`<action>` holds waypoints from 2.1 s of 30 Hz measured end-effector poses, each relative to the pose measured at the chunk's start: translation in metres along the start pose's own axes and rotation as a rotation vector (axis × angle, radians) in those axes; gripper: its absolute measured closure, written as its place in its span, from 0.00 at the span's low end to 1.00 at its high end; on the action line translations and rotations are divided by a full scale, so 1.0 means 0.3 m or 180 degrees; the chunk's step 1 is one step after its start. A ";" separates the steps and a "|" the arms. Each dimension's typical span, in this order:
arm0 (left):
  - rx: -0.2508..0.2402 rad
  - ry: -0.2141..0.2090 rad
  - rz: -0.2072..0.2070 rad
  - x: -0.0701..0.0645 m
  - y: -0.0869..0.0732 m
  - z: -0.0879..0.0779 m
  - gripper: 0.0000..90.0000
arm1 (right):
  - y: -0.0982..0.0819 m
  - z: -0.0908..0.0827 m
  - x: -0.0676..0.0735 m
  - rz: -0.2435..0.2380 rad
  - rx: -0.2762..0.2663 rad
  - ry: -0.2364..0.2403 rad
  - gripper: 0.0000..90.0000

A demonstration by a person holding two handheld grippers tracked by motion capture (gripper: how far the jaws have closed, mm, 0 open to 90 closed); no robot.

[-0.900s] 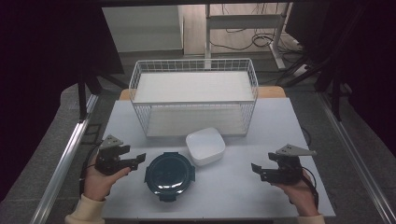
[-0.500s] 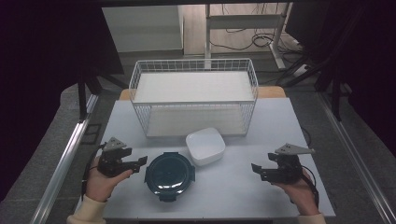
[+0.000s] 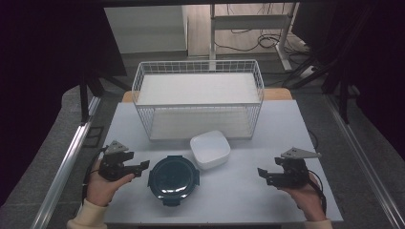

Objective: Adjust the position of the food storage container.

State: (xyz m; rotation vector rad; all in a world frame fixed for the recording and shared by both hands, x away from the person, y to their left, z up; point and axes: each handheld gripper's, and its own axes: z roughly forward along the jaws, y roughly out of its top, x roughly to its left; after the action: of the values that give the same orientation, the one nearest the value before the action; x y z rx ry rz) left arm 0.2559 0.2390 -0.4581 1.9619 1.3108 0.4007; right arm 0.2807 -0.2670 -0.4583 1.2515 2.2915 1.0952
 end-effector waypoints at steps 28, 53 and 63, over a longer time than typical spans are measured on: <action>-0.0024 0.0005 0.0052 -0.018 0.004 -0.011 0.32 | -0.005 0.005 0.004 -0.0033 0.0083 0.0001 0.26; 0.0047 -0.0139 -0.0037 0.042 -0.002 -0.014 0.48 | -0.004 0.005 0.003 -0.0031 0.0089 -0.0010 0.27; 0.0447 -0.0327 0.0051 0.073 0.019 0.094 0.72 | -0.004 0.013 0.009 -0.0053 0.0121 -0.0021 0.27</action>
State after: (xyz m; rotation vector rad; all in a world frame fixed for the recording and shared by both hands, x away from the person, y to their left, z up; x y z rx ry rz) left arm 0.2864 0.2462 -0.4764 2.0812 1.2885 0.2172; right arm 0.2807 -0.2634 -0.4616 1.2460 2.3240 1.0449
